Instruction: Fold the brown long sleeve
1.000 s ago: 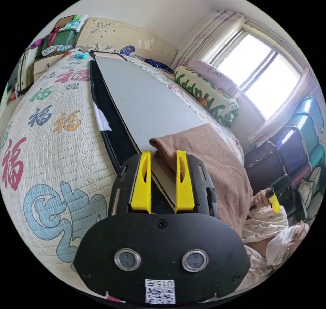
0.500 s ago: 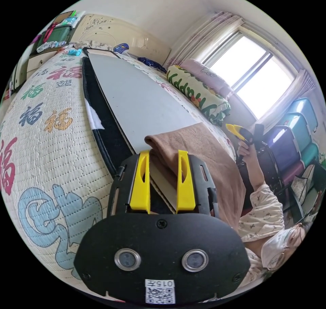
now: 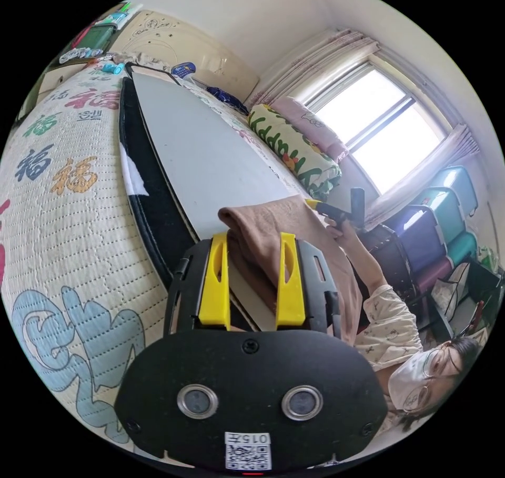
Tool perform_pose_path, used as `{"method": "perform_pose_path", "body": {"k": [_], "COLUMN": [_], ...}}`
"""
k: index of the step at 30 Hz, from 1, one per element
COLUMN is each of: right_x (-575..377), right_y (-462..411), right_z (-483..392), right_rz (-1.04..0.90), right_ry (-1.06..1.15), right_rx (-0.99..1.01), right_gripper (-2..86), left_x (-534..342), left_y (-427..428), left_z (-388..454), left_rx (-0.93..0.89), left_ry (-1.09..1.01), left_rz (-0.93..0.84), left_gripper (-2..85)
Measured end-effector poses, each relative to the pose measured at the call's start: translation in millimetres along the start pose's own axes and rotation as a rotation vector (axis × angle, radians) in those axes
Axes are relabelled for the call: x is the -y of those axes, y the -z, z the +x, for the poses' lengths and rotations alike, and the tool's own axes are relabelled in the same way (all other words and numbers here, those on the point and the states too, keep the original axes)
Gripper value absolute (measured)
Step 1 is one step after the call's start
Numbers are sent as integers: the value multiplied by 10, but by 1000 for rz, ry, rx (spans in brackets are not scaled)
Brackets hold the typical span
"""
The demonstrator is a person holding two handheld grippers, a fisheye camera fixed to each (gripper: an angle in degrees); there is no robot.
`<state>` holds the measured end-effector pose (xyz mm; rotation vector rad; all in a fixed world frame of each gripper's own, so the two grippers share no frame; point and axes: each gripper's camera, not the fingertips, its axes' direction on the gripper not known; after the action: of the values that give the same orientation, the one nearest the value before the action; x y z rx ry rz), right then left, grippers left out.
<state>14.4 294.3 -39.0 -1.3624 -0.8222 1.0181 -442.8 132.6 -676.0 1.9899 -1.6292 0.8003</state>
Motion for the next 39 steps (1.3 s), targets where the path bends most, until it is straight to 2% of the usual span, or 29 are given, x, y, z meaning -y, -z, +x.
{"method": "perform_pose_path", "body": {"k": [12, 15, 20, 22, 26, 32, 39], "right_x": [-108, -244, -671, -994, -1567, -2747, -4310], "right_y": [-625, -783, -962, -1046, -1003, -473, 462], "right_z": [895, 908, 573, 392, 201, -43, 77], "right_rz": [-77, -94, -65, -18, 108, 323, 604], "right_ry": [-116, -94, 109, 210, 341, 557, 694], "right_rx": [295, 223, 4, -109, -180, -272, -111], "right_gripper": [126, 106, 81, 76, 73, 70, 69], "left_x": [32, -6, -110, -190, -351, -789, -2014], "left_y": [229, 345, 587, 739, 1054, 1838, 3050], "left_z": [334, 494, 848, 1047, 1439, 2663, 4647], "left_rx": [19, 33, 79, 103, 145, 253, 385], "left_ry": [6, -7, -51, -73, -120, -274, -479], "left_rz": [-42, -41, -24, -4, 59, 262, 564], "left_gripper": [77, 72, 66, 63, 58, 56, 55]}}
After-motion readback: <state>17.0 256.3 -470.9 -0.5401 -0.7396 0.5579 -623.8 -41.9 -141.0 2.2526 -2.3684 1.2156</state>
